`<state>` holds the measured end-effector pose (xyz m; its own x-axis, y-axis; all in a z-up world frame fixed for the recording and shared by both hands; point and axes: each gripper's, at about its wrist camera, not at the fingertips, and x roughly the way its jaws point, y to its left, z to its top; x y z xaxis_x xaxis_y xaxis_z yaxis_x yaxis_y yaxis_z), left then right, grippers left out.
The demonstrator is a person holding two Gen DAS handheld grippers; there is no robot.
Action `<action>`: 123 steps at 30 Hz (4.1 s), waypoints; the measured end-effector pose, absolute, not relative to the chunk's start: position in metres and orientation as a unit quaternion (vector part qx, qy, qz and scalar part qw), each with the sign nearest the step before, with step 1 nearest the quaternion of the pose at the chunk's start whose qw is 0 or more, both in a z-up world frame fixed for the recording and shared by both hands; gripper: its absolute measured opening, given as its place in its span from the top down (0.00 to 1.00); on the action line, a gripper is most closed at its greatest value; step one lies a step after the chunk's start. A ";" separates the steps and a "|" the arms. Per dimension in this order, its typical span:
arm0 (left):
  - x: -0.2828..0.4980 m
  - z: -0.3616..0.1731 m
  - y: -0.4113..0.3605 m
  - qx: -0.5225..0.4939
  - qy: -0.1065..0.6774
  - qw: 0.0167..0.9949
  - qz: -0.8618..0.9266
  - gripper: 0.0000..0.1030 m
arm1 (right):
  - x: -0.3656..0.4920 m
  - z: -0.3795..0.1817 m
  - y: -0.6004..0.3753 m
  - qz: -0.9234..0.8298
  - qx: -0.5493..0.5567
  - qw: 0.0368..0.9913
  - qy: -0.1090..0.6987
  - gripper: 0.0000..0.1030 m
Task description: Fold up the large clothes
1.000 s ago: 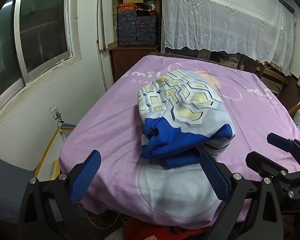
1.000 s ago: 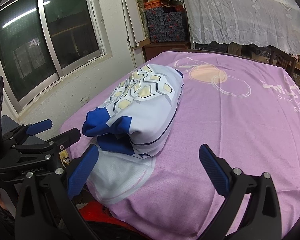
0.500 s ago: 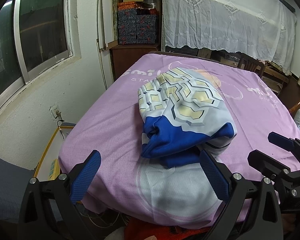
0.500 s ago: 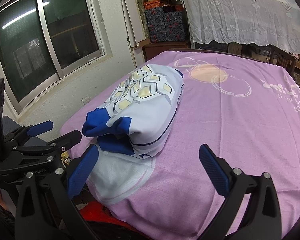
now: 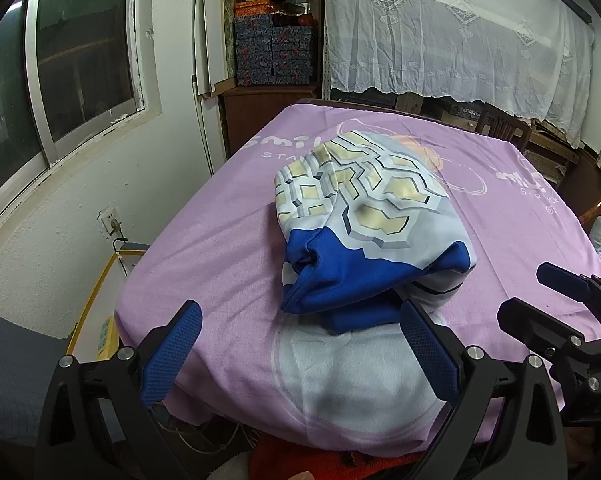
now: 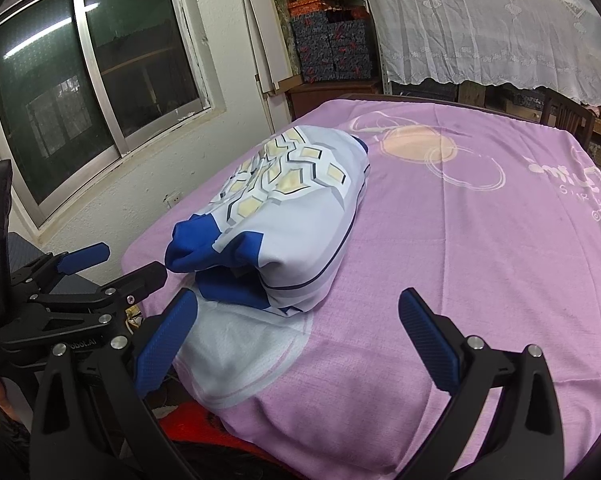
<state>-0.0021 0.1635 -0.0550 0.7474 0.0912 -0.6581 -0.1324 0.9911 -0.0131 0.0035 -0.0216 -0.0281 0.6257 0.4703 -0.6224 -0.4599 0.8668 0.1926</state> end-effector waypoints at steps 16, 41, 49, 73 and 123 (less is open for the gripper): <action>0.000 -0.058 0.163 -0.030 0.356 0.932 0.057 0.04 | 0.006 -0.034 -0.025 0.261 0.020 0.897 0.357 0.05; 0.003 -0.060 0.161 -0.030 0.361 0.930 0.058 0.04 | 0.008 -0.037 -0.029 0.260 0.031 0.892 0.367 0.05; -0.002 -0.060 0.161 -0.030 0.334 0.941 0.046 0.04 | 0.008 -0.037 -0.030 0.261 0.031 0.892 0.367 0.05; 0.002 -0.054 0.170 -0.042 0.346 0.934 0.071 0.04 | 0.007 -0.038 -0.029 0.260 0.032 0.893 0.366 0.05; -0.009 -0.050 0.168 -0.021 0.310 0.946 0.087 0.04 | 0.006 -0.039 -0.028 0.261 0.034 0.892 0.368 0.05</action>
<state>-0.0091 0.1677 -0.0501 0.7922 0.1521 -0.5910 -0.1782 0.9839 0.0144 0.0056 -0.0278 -0.0385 0.5932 0.4896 -0.6391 -0.4398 0.8620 0.2522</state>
